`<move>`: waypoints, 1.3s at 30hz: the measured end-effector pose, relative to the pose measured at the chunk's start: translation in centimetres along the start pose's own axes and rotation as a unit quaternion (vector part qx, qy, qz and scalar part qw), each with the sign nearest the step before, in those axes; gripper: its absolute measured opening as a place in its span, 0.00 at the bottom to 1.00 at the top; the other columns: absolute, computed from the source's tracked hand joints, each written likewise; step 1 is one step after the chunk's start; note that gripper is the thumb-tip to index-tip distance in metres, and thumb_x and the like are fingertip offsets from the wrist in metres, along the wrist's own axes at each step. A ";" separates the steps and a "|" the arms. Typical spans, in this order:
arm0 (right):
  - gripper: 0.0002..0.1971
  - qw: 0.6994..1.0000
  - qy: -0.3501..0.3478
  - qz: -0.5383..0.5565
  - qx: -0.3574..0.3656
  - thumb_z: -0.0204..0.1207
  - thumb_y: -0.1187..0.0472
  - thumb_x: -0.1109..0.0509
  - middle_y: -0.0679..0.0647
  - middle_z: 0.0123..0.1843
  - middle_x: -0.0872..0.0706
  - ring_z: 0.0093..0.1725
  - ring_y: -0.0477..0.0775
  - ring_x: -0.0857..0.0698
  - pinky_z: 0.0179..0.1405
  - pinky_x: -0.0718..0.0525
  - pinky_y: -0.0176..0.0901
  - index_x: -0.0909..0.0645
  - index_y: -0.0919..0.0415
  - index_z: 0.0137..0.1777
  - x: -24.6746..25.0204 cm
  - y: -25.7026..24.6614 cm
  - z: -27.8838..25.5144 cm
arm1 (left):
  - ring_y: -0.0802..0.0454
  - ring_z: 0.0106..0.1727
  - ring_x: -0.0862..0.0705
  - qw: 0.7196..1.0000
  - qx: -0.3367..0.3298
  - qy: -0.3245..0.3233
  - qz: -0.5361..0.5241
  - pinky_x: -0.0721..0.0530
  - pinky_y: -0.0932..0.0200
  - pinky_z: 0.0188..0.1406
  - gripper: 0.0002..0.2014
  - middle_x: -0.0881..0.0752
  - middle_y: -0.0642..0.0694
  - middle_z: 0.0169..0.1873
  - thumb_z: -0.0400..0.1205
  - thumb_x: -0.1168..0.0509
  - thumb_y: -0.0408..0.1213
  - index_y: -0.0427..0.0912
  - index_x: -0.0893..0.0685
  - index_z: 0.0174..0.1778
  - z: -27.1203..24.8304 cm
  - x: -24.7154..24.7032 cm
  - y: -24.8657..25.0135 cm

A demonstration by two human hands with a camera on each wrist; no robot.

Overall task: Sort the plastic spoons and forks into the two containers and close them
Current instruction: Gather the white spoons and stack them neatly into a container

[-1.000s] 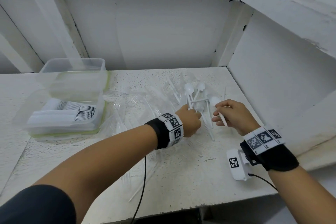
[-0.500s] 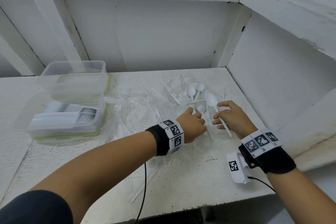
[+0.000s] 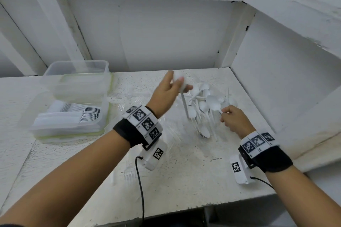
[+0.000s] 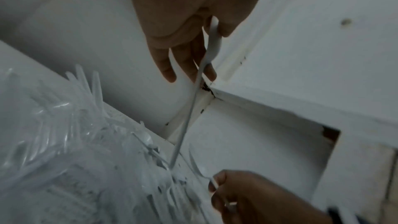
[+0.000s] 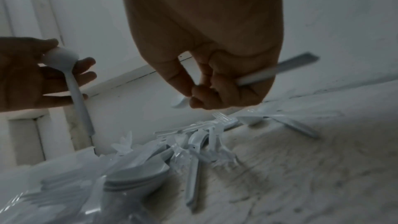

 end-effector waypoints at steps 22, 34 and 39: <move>0.08 0.920 -0.044 -0.247 0.301 0.78 0.58 0.32 0.48 0.42 0.24 0.36 0.44 0.25 0.33 0.32 0.34 0.16 0.63 0.45 -1.9 -3.0 -4.8 | 0.57 0.30 0.29 0.979 0.157 -0.021 0.130 0.32 0.65 0.28 0.13 0.25 0.49 0.31 0.86 0.47 0.36 0.36 0.22 0.60 -0.7 0.9 -4.6; 0.08 0.935 0.176 0.141 0.274 0.87 0.60 0.52 0.57 0.38 0.19 0.29 0.48 0.16 0.26 0.23 0.31 0.36 0.57 0.45 3.5 -7.6 -5.0 | 0.49 0.58 0.20 0.847 -0.078 -0.299 0.432 0.22 0.54 0.56 0.15 0.21 0.46 0.62 0.82 0.39 0.38 0.43 0.17 0.63 -1.7 -6.6 -4.0; 0.11 0.955 0.103 0.110 0.254 0.87 0.56 0.52 0.58 0.35 0.18 0.18 0.44 0.22 0.20 0.22 0.35 0.39 0.46 0.41 2.3 -7.6 -4.8 | 0.43 0.60 0.18 0.696 -0.103 -0.392 0.593 0.25 0.55 0.46 0.15 0.17 0.43 0.60 0.83 0.44 0.34 0.40 0.19 0.63 -2.3 -9.8 -6.9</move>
Point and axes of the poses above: each hand's wrist, its own z-axis towards the middle knuckle, its own x-axis out of the back of the hand, y = z × x, the point moved 5 cm from there along z, towards the middle knuckle
